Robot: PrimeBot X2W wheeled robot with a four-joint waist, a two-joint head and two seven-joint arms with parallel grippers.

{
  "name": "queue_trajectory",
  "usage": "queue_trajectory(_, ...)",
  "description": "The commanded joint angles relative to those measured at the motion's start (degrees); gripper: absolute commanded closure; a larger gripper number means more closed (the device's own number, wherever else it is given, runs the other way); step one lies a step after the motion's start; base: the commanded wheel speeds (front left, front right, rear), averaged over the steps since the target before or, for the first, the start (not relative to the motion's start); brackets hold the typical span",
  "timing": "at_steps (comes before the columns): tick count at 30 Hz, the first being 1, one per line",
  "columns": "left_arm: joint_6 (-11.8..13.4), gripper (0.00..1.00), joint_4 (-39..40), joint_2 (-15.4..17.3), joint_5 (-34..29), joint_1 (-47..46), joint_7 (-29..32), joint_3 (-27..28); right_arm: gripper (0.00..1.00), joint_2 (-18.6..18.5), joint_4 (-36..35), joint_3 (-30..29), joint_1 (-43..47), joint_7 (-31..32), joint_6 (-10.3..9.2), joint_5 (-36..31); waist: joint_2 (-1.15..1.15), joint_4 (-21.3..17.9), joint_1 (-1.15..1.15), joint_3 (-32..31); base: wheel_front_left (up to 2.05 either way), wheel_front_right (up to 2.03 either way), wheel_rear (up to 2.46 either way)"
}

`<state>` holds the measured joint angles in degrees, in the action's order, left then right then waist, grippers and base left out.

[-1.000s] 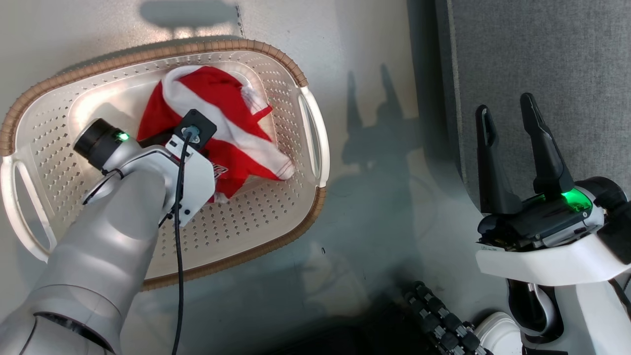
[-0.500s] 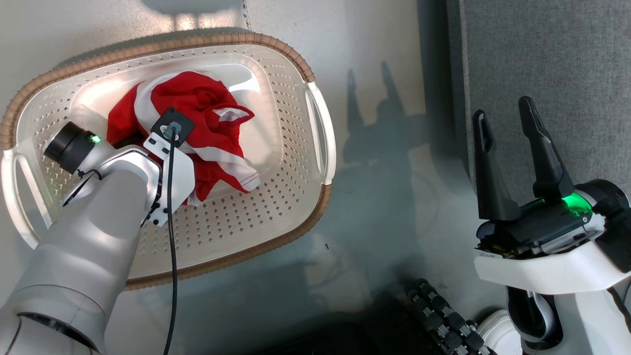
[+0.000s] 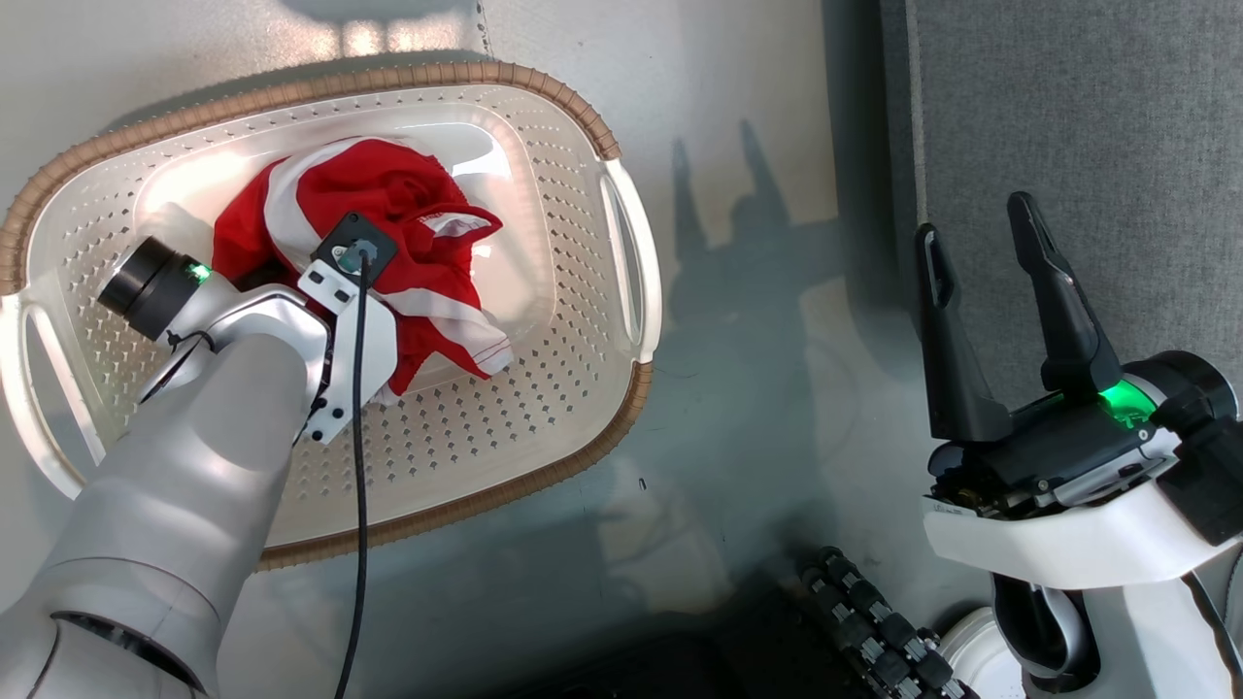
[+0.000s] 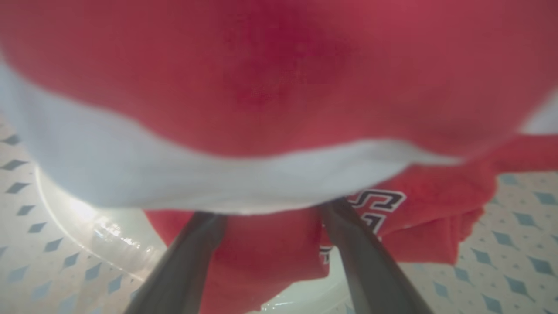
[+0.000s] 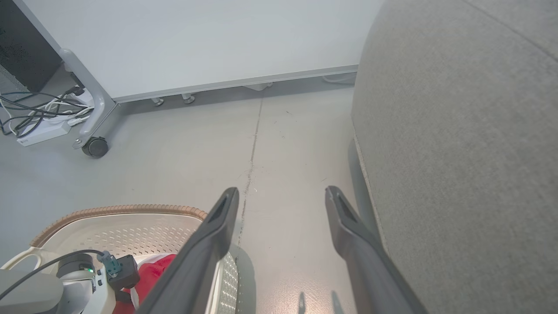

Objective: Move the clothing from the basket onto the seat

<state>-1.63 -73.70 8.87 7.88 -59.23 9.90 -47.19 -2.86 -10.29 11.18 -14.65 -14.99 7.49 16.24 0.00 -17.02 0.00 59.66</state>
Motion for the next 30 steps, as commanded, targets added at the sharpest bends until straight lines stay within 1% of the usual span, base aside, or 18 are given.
queue_trajectory(1, 0.25, 0.0, -0.23, 0.39, -0.02, -0.74, 0.66, -0.36, 0.0, -0.08, -0.37, -0.37, 0.37, -0.31, 0.01, -0.21, 0.0, -0.02, 0.0, -0.01, 0.0, 0.0, 0.0)
queue_trajectory(4, 0.27, 0.01, -0.28, 0.62, 0.08, -0.64, 2.57, -0.76, 0.0, -0.08, -0.63, -0.22, 0.36, -0.31, 0.01, -0.43, 0.0, -0.01, 0.0, 0.02, 0.0, 0.0, 0.0)
queue_trajectory(5, 0.18, 0.53, -0.34, 0.8, 0.25, -0.57, 3.16, -0.8, 0.0, -0.08, -0.69, -0.11, 0.36, -0.31, 0.01, -0.51, 0.0, -0.04, 0.0, 0.04, 0.0, 0.0, 0.0)
queue_trajectory(6, -0.09, 0.89, -0.34, 0.89, 0.26, -0.6, 3.31, -0.98, 0.0, -0.09, -0.74, -0.04, 0.36, -0.31, 0.01, -0.54, 0.0, -0.07, 0.0, 0.07, 0.0, 0.0, 0.0)
queue_trajectory(7, -1.2, 1.0, -0.33, 0.96, -0.6, -0.67, 2.7, -1.87, 0.0, -0.08, -0.77, 0.06, 0.32, -0.31, 0.01, -0.51, 0.0, -0.14, 0.0, 0.09, 0.0, 0.0, 0.0)
queue_trajectory(8, -2.02, 1.0, -0.31, 0.9, -1.26, -0.84, 1.96, -2.83, 0.0, -0.08, -0.78, 0.12, 0.28, -0.31, 0.01, -0.45, 0.0, -0.17, 0.0, 0.11, 0.0, 0.0, 0.0)
queue_trajectory(11, -2.52, 1.0, -0.28, 1.37, -1.71, -1.4, 0.17, -3.66, 0.0, -0.09, -0.39, 0.63, -0.03, -0.31, 0.01, -0.67, 0.0, -0.11, 0.0, 0.18, 0.0, 0.0, 0.0)
queue_trajectory(15, -2.33, 1.0, -0.24, 2.1, -0.54, -1.18, 0.36, -3.08, 0.0, -0.08, 0.06, 1.04, -1.38, -0.31, 0.01, -0.17, 0.0, -0.52, 0.0, -0.35, 0.0, 0.0, 0.0)
queue_trajectory(22, -1.91, 1.0, -0.15, 2.09, 1.28, -1.23, -1.82, -2.26, 0.0, -0.08, 1.33, 0.93, -3.48, -0.31, 0.01, 0.81, 0.0, -1.47, 0.0, -2.23, 0.0, 0.0, 0.0)
queue_trajectory(26, -1.07, 1.0, -0.18, 2.68, 1.11, 0.56, -4.23, -3.01, 0.0, -0.11, 2.4, 1.56, -5.37, -0.31, 0.01, -0.07, 0.0, -2.13, 0.0, -5.43, 0.0, 0.0, 0.0)
queue_trajectory(30, -0.63, 1.0, -0.12, 2.2, 2.22, 2.44, -6.29, -2.67, 0.0, -0.09, 3.3, 1.43, -5.82, -0.32, 0.01, -0.39, 0.0, -1.74, 0.0, -9.25, 0.0, 0.0, 0.0)
